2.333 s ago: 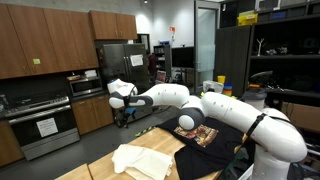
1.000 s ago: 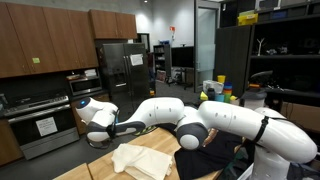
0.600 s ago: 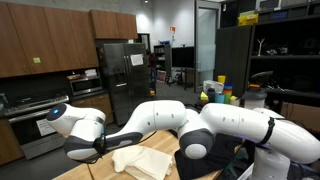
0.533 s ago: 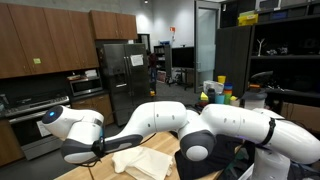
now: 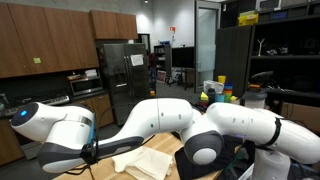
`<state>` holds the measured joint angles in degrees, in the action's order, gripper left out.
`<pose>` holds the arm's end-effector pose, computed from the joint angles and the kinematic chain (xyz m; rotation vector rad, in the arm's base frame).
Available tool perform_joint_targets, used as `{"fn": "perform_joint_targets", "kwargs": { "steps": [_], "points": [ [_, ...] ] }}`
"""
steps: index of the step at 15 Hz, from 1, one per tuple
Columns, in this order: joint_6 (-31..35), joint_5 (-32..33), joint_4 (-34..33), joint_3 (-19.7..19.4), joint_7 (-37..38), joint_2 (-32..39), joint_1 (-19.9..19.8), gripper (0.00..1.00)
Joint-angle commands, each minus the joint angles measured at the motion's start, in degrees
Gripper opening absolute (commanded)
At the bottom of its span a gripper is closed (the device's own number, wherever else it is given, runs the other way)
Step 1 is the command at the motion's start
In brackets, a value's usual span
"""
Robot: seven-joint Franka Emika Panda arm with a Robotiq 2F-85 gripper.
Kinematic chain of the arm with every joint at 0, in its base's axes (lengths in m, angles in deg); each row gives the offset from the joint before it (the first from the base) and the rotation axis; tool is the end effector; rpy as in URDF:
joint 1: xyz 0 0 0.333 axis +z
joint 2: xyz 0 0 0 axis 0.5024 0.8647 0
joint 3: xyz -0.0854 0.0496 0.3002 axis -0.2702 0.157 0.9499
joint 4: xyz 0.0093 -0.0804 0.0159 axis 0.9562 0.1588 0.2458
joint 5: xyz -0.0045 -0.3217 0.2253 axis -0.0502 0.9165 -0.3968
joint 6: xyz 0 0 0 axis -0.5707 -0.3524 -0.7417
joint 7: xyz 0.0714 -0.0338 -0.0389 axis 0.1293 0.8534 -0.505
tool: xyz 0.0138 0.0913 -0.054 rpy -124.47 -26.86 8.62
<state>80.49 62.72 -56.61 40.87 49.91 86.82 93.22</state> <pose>0.4425 0.6696 0.3784 2.0889 1.5245 0.4041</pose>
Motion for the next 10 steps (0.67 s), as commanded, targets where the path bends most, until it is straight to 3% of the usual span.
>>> {"fn": "perform_joint_targets", "kwargs": {
  "steps": [1,10],
  "points": [
    [-4.81,-1.41,0.73,0.33,2.45,-3.62,-0.43,1.00],
    [-6.81,-5.95,0.83,3.63,0.12,-6.48,-8.01,1.00]
  ]
}}
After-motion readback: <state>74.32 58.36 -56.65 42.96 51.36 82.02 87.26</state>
